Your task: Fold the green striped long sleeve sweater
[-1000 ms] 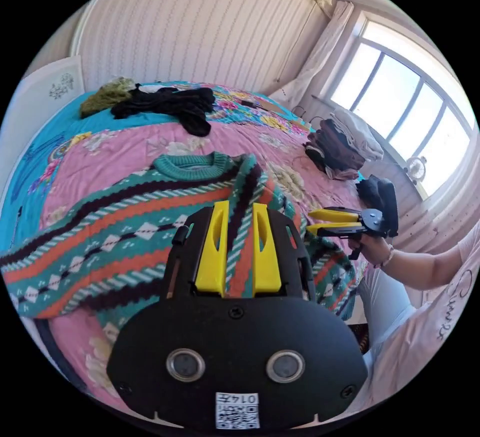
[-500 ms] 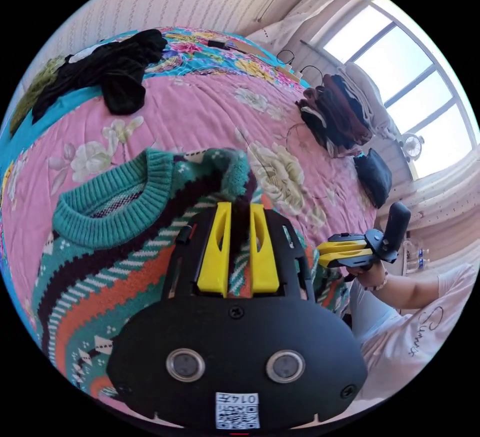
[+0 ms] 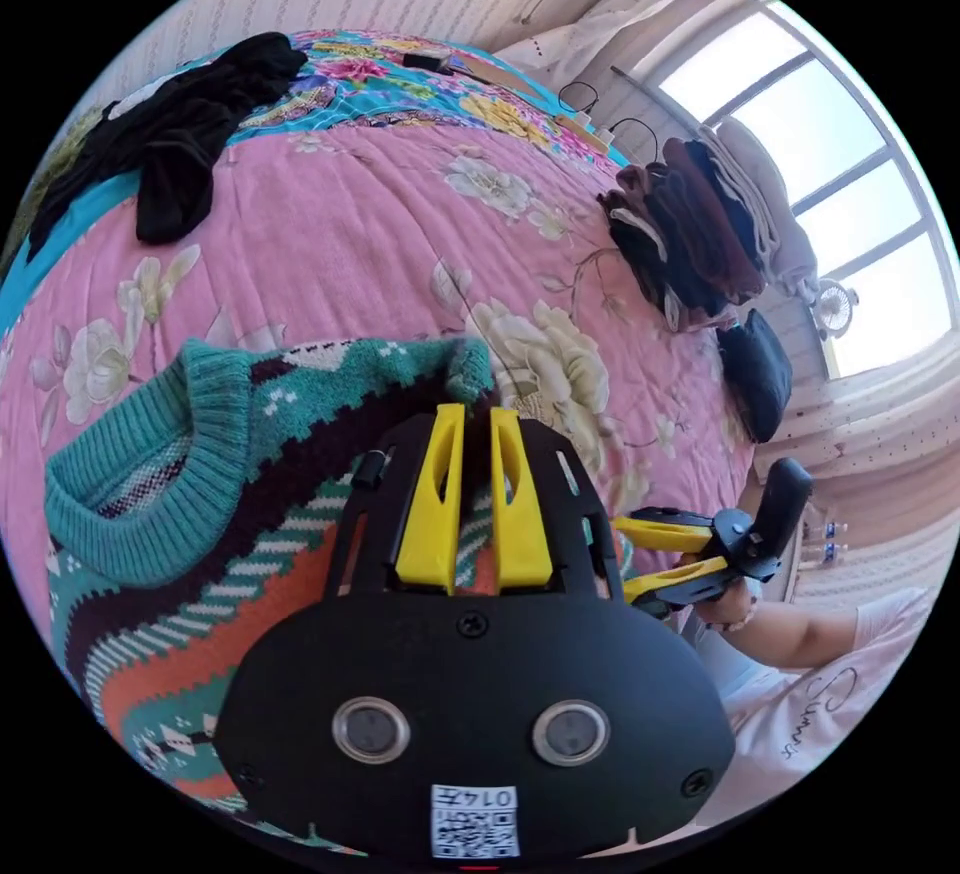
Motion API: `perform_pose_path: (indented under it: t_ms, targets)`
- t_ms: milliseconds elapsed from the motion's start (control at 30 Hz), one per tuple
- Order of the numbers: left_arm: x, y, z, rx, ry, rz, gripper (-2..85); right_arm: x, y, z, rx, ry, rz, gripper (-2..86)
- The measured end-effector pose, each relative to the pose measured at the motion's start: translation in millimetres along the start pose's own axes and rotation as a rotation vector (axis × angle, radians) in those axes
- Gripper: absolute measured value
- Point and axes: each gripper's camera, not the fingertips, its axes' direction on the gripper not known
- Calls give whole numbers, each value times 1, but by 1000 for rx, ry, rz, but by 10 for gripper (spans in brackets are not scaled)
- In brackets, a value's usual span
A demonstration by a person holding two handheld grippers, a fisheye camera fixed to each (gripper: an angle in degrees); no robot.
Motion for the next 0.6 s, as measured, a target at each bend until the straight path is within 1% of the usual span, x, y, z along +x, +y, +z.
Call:
perform_pose_path:
  t_ms: [33,100,133,167,300,400,433,533,600]
  targets:
    - [4,-1,-2,16,-2,12,37,7,-8,-4,-22,-67,25,75]
    - [20,-6,-5,28,-65,85,30,28,-14,-19,7,-193,113,55]
    - [32,-12,-5,25,-102,125,27,45,-14,-33,65,-301,171,44]
    - [43,-19,-7,30,-111,157,26,55,-15,-49,113,-346,190,35]
    - [73,-44,0,29,-71,212,26,67,-20,-87,180,-291,136,25]
    - [98,-51,10,117,1,227,32,94,-19,-120,247,-243,186,23]
    - [107,-53,18,113,11,244,38,107,-18,-128,238,-223,207,25]
    - [112,-53,37,-20,-47,244,58,131,-16,-125,166,-107,259,30]
    - [105,-41,25,-7,-49,253,67,136,-11,-117,147,-91,303,34]
